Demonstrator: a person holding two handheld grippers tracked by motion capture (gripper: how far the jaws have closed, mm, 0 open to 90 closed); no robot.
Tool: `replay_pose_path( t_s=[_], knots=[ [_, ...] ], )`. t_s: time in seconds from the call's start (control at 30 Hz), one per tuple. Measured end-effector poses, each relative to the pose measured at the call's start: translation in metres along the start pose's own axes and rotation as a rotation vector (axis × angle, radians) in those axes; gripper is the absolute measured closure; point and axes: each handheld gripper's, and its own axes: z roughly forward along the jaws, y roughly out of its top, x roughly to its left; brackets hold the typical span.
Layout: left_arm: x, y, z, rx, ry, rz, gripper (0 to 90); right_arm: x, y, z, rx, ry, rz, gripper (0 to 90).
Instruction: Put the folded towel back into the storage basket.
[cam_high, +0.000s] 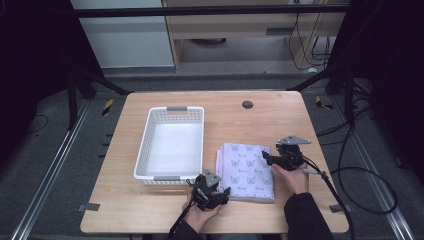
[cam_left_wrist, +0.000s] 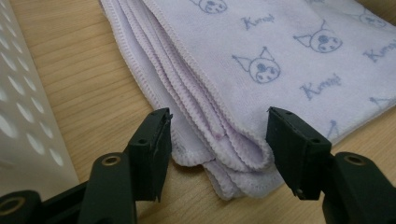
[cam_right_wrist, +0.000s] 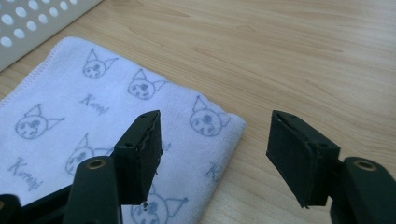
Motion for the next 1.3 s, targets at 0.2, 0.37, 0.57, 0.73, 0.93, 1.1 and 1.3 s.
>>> replay_pose_path(
  t_s=[0.2, 0.37, 0.57, 0.73, 0.93, 1.1, 1.3],
  knots=[
    [0.001, -0.002, 0.003, -0.002, 0.002, -0.008, 37.0, 0.001, -0.005, 0.007, 0.035, 0.01, -0.008, 39.3],
    [0.002, -0.002, 0.004, 0.004, -0.002, -0.016, 35.5, -0.001, -0.009, 0.011, 0.056, 0.009, 0.003, 41.8],
    [0.001, -0.003, 0.006, 0.005, 0.0, -0.02, 35.1, 0.0, -0.011, 0.014, 0.073, 0.023, 0.018, 45.1],
    [0.0, -0.003, 0.007, 0.005, 0.003, -0.015, 35.3, 0.0, -0.013, 0.017, 0.088, 0.042, 0.031, 50.2],
    [-0.001, 0.0, 0.007, 0.015, 0.009, -0.013, 37.8, -0.002, -0.015, 0.019, 0.091, 0.071, 0.087, 54.5],
    [-0.002, 0.0, 0.007, 0.014, -0.007, -0.018, 44.1, -0.003, -0.015, 0.02, 0.095, 0.098, 0.115, 60.9],
    [-0.002, 0.0, 0.005, 0.022, -0.046, -0.047, 55.0, -0.002, -0.015, 0.019, 0.087, 0.115, 0.091, 69.8]
  ],
)
